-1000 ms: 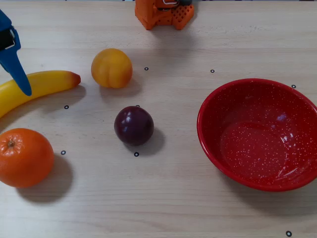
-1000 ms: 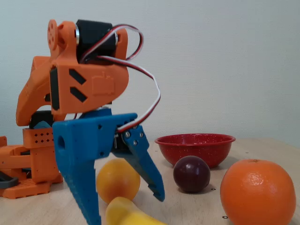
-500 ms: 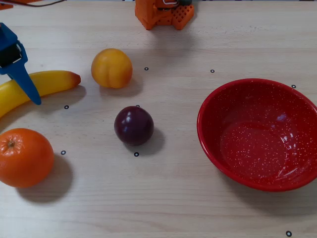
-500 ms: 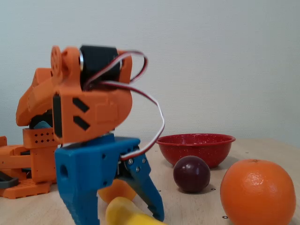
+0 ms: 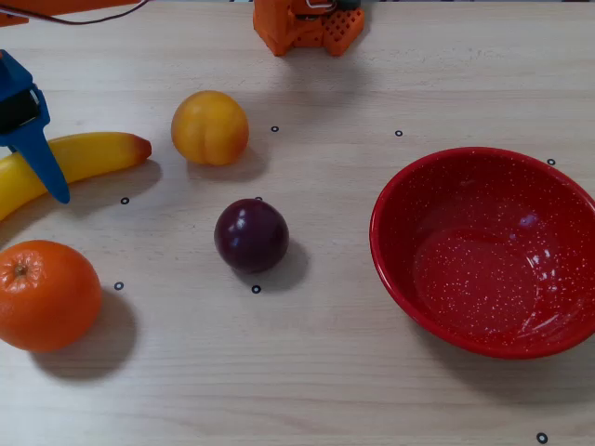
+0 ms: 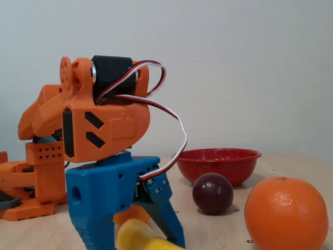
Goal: Put banana in the red bowl.
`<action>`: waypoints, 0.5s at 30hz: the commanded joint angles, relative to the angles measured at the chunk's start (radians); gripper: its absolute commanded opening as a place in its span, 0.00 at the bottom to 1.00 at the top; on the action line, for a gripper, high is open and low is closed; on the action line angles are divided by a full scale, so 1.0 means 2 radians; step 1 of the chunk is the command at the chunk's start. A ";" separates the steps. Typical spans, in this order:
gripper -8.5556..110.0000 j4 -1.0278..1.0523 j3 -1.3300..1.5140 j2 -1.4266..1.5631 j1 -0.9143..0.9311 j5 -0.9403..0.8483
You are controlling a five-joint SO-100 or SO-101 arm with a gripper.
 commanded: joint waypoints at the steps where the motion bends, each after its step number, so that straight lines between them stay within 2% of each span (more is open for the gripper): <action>1: 0.36 0.025 -0.021 0.022 -0.017 0.009; 11: 0.29 0.025 -0.022 0.024 -0.025 0.015; 15: 0.24 0.025 -0.017 0.024 -0.025 0.014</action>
